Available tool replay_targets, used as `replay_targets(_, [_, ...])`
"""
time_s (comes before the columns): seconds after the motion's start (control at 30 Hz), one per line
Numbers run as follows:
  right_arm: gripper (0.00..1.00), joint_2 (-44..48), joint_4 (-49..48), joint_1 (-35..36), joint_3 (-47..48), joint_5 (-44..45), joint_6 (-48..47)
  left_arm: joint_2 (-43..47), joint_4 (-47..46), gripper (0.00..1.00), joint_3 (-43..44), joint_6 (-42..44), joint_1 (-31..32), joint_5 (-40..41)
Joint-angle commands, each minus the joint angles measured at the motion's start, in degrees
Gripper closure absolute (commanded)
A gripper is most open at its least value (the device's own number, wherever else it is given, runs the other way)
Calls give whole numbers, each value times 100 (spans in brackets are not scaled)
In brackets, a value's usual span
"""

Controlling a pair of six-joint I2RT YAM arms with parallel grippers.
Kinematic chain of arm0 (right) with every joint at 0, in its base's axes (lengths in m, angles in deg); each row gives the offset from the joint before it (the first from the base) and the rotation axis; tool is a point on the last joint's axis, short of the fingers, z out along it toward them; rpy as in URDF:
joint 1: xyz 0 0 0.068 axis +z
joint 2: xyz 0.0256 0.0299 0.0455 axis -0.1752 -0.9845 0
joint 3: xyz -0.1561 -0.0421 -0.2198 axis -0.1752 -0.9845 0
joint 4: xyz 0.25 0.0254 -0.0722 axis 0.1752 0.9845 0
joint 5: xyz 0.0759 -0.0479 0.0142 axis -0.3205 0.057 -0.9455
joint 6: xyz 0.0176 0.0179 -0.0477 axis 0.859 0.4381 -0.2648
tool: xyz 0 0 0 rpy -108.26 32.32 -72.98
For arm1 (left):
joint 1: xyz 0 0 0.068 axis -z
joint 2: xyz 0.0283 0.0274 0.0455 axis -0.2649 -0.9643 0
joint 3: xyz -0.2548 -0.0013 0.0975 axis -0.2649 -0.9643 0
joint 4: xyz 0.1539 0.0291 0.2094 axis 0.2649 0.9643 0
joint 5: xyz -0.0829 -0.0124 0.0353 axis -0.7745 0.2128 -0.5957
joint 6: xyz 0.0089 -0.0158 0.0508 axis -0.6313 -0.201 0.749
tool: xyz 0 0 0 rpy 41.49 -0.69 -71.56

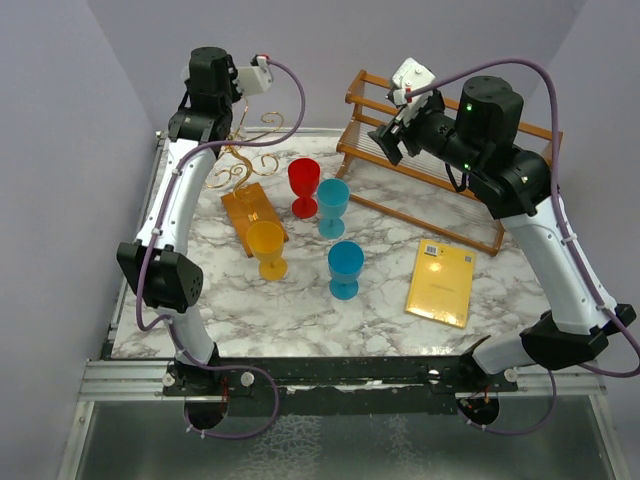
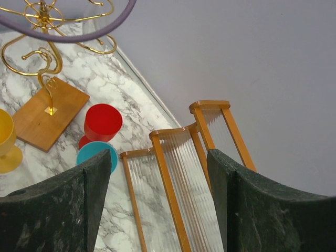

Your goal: Place the wine glass upside down on the wine glass rack

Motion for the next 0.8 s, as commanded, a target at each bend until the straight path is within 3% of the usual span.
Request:
replay_targets(0.0, [27, 107, 24, -38, -29, -68, -46, 409, 111, 100, -239, 399, 137, 93])
replay_targets(0.77, [27, 59, 46, -38, -41, -222, -42, 921, 836, 100, -445, 218, 448, -656])
